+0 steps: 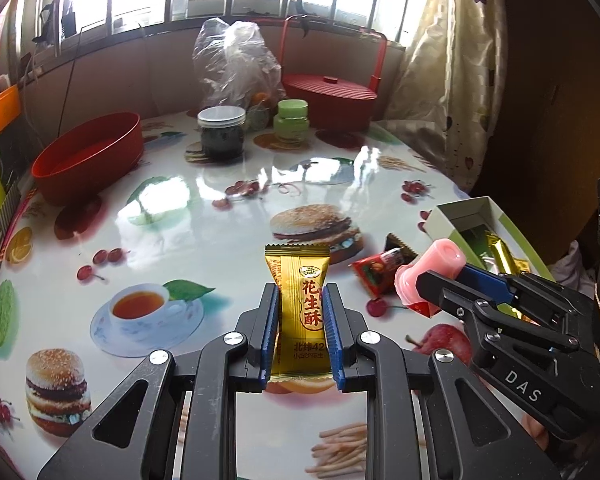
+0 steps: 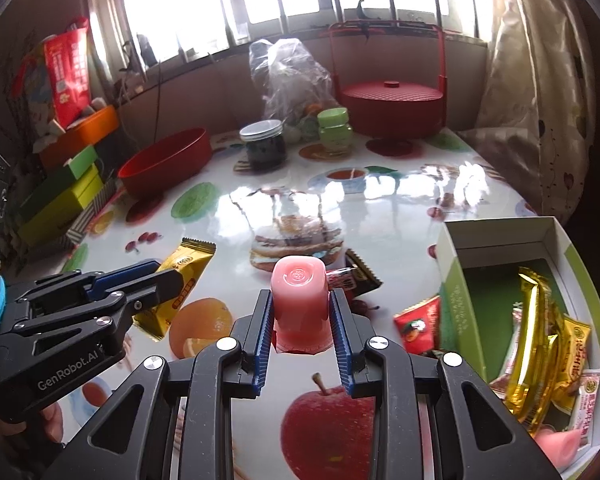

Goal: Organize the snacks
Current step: 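Carry the peanut candy in the left tool while the right carries the jelly cup to the box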

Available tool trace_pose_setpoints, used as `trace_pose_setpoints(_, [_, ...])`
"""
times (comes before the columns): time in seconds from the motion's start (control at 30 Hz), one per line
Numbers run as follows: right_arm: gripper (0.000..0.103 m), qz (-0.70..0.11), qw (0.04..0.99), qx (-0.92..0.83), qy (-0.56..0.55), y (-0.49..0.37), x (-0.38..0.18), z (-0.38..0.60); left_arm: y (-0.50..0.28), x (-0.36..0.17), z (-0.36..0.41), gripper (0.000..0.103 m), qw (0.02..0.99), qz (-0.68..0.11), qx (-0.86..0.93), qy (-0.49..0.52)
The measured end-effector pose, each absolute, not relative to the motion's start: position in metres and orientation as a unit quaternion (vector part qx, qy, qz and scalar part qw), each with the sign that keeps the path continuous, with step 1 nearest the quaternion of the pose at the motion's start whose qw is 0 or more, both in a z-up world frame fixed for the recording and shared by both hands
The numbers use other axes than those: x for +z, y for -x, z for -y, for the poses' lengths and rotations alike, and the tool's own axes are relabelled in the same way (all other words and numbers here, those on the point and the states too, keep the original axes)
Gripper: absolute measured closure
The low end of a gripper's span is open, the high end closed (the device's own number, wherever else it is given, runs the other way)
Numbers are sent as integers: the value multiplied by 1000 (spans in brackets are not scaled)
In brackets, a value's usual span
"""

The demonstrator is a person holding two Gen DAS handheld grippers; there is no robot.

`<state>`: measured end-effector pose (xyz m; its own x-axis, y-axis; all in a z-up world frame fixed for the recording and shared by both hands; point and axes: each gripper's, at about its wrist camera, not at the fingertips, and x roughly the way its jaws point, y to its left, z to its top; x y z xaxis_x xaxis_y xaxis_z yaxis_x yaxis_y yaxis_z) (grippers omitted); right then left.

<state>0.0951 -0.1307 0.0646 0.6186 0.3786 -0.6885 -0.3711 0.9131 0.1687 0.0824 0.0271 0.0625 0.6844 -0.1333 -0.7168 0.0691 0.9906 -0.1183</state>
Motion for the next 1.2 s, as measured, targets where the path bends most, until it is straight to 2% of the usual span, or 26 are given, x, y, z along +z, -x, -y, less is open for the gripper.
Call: trace_pose_setpoints(1.2, [76,-354,928,113,-23,-92,95,245,-107,87,81,80,904,-387,-181,28])
